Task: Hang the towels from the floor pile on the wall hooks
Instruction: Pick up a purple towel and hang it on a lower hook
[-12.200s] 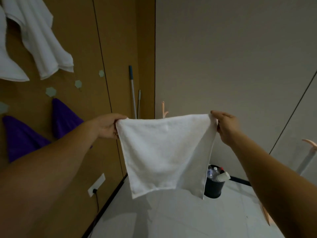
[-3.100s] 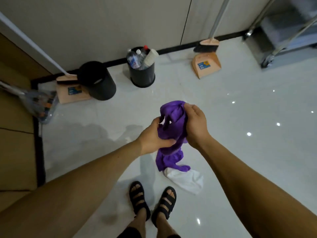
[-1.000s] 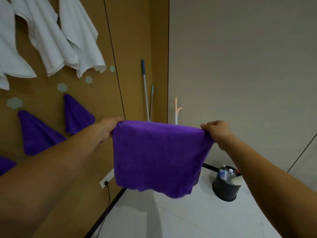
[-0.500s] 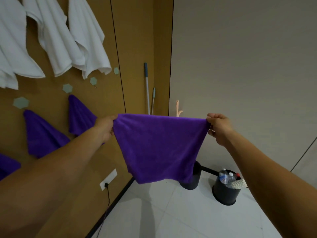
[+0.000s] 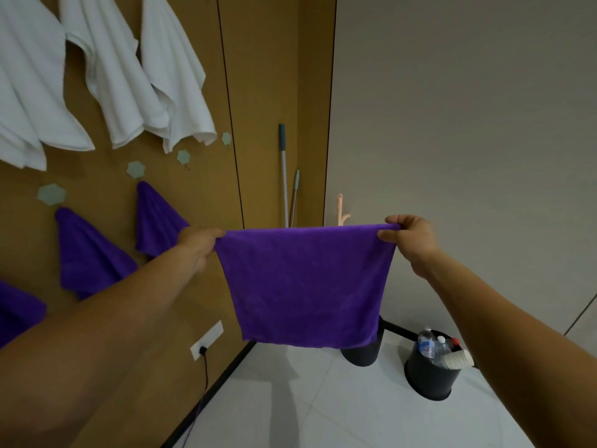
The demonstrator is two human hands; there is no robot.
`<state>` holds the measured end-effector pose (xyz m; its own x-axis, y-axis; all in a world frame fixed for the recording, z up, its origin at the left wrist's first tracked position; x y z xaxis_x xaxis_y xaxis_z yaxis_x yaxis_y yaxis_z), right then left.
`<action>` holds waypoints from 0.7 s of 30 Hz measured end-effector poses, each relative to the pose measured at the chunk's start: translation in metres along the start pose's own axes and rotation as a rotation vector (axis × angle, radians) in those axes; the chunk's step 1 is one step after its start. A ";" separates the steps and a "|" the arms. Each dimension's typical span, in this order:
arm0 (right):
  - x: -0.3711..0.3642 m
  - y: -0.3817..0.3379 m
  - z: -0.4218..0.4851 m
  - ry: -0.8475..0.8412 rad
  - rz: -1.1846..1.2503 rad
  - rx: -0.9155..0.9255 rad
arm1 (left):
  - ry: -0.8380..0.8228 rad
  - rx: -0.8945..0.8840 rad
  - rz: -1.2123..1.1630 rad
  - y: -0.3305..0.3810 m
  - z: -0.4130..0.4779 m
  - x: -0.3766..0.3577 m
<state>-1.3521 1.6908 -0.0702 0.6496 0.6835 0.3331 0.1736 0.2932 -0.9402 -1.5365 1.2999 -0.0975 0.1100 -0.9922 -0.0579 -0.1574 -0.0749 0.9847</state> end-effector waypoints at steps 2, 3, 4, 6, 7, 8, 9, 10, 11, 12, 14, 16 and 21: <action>0.001 0.000 0.003 0.005 -0.003 0.003 | -0.023 -0.002 0.037 0.000 -0.001 -0.002; 0.002 0.001 0.005 0.003 -0.004 0.003 | -0.041 -0.013 0.051 0.001 -0.001 -0.003; 0.002 0.001 0.006 0.001 -0.011 0.004 | -0.055 -0.019 0.056 0.002 -0.003 -0.005; 0.002 0.003 0.009 -0.008 -0.046 0.014 | -0.076 -0.030 0.051 0.001 -0.004 -0.007; 0.001 0.004 0.011 -0.016 -0.074 0.023 | -0.085 -0.032 0.043 0.001 -0.005 -0.007; -0.001 0.004 0.012 -0.027 -0.103 0.034 | -0.088 -0.032 0.031 0.001 -0.005 -0.007; -0.004 0.004 0.014 -0.037 -0.126 0.046 | -0.083 -0.036 0.018 0.001 -0.006 -0.006; -0.007 0.003 0.016 -0.042 -0.143 0.061 | -0.070 -0.050 0.002 0.001 -0.005 -0.004; -0.010 0.002 0.019 -0.039 -0.157 0.077 | -0.047 -0.075 -0.015 0.002 -0.005 -0.001; -0.013 0.001 0.023 -0.029 -0.165 0.091 | -0.011 -0.107 -0.032 0.002 -0.006 0.003; -0.022 -0.002 0.030 -0.009 -0.166 0.107 | 0.080 -0.177 -0.052 0.004 -0.008 0.015; -0.034 -0.006 0.037 -0.002 -0.159 0.126 | 0.125 -0.244 -0.012 0.005 -0.006 0.026; -0.074 -0.020 0.062 -0.006 -0.197 0.200 | 0.173 -0.396 0.288 0.017 0.014 0.053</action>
<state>-1.4493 1.6759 -0.0719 0.6131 0.6041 0.5091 0.1460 0.5467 -0.8245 -1.5474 1.2450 -0.0859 0.2830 -0.9338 0.2192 0.1749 0.2749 0.9454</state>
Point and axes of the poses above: each hand's wrist, its own z-axis towards the middle knuckle, its own x-axis out of the back of the hand, y = z × x, the point moved 7 cm from there along z, towards the middle knuckle, and after that the axes turned 9 degrees about -z, right-handed, at the moved point
